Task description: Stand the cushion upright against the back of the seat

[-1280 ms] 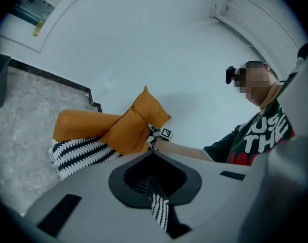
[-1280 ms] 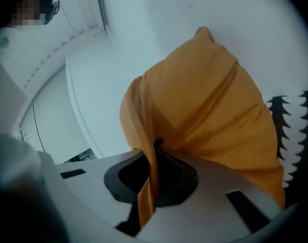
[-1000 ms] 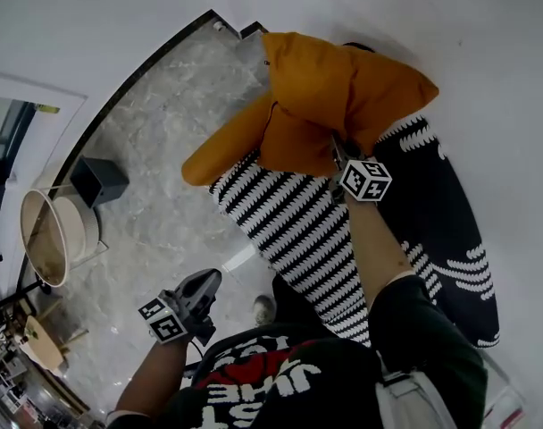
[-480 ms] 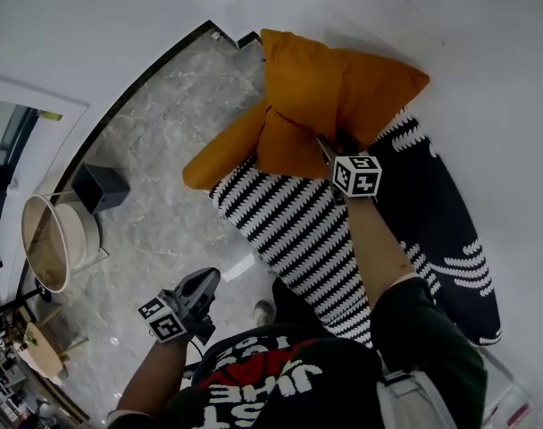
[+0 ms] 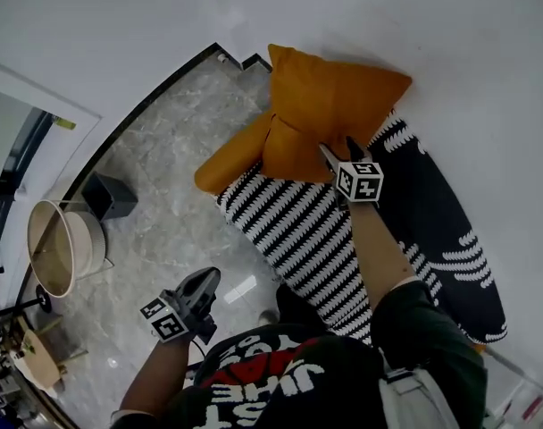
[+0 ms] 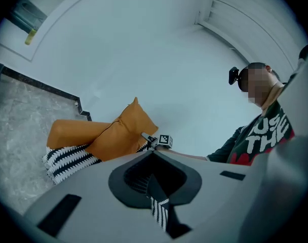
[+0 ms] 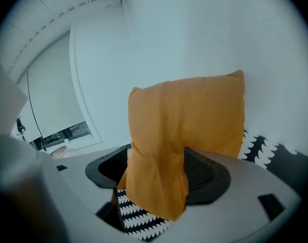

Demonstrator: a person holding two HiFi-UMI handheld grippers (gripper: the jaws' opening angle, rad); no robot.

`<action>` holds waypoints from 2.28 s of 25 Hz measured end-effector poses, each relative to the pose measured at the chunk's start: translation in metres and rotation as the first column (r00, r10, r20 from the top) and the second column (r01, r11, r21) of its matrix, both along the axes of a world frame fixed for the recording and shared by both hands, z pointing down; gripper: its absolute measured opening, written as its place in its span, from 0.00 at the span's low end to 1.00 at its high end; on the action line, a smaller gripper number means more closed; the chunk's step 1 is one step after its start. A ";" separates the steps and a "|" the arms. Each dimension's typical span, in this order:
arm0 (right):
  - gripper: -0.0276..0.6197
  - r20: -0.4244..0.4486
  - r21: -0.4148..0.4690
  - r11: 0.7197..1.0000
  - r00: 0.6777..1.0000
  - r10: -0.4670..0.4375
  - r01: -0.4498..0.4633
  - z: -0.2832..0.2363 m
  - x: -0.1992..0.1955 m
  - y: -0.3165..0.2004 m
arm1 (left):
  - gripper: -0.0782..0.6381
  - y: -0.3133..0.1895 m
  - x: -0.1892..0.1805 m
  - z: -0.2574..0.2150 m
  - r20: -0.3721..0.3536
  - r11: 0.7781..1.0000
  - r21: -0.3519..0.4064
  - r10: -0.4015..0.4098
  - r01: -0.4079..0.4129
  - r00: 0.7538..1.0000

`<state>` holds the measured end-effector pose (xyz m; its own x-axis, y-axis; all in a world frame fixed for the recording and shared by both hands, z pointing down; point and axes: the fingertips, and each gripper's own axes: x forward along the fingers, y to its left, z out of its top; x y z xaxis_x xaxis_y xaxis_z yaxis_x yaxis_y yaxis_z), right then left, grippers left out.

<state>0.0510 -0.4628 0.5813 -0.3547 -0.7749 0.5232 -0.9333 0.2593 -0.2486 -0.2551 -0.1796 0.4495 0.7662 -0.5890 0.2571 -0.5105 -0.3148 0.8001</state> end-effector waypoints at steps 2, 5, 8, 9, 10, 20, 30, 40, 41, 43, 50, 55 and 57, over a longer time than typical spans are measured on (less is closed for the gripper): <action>0.57 -0.004 0.030 1.000 1.000 -0.009 0.009 -0.019 0.002 0.010 | 0.12 0.009 -0.003 -0.008 -0.001 0.999 0.044 0.000 0.000 1.000; 0.57 0.012 0.048 0.999 1.000 -0.019 0.018 -0.044 0.006 0.043 | 0.12 0.035 -0.009 -0.024 -0.006 0.995 0.100 0.000 0.000 1.000; 0.57 0.034 0.064 0.997 0.999 -0.034 0.032 -0.075 0.005 0.083 | 0.12 0.062 -0.019 -0.045 -0.007 0.986 0.164 -0.003 0.004 1.000; 0.56 0.034 0.076 0.996 0.999 -0.042 0.039 -0.088 0.003 0.097 | 0.12 0.070 -0.024 -0.053 -0.005 0.982 0.190 -0.003 0.004 1.000; 0.52 0.031 0.088 0.995 0.998 -0.050 0.047 -0.101 0.000 0.113 | 0.12 0.080 -0.030 -0.061 -0.003 0.977 0.214 -0.003 0.004 1.000; 0.19 0.051 0.198 0.965 0.981 -0.186 0.173 -0.238 -0.020 0.303 | 0.12 0.150 -0.060 -0.166 0.021 0.909 0.417 -0.021 0.010 1.000; 0.09 0.145 0.273 0.958 0.980 -0.134 0.090 -0.312 0.052 0.391 | 0.12 0.177 -0.007 -0.224 0.069 0.862 0.506 -0.017 -0.021 0.997; 0.08 0.154 0.249 0.943 0.953 -0.262 0.219 -0.309 0.095 0.447 | 0.12 0.186 0.069 -0.225 0.067 0.844 0.535 -0.078 0.030 0.995; 0.08 0.172 0.247 0.945 0.950 -0.260 0.214 -0.309 0.098 0.448 | 0.12 0.187 0.073 -0.224 0.065 0.846 0.532 -0.083 0.036 0.994; 0.08 0.189 0.251 0.945 0.948 -0.258 0.207 -0.311 0.105 0.448 | 0.12 0.188 0.080 -0.222 0.061 0.846 0.532 -0.087 0.041 0.994; 0.08 0.198 0.266 0.945 0.948 -0.248 0.192 -0.312 0.115 0.448 | 0.12 0.193 0.083 -0.218 0.074 0.851 0.524 -0.099 0.045 0.992; 0.08 0.185 0.255 0.946 0.950 -0.252 0.201 -0.309 0.115 0.445 | 0.12 0.192 0.086 -0.219 0.085 0.855 0.517 -0.092 0.035 0.992; 0.08 0.181 0.248 0.947 0.951 -0.252 0.204 -0.306 0.116 0.445 | 0.12 0.192 0.087 -0.218 0.088 0.854 0.519 -0.089 0.031 0.992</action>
<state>0.1667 -0.0179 0.2748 -0.6173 -0.7487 0.2416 -0.7764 0.5302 -0.3407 -0.1683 0.0121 0.2317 0.7108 -0.7031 -0.0195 -0.6135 -0.6333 0.4717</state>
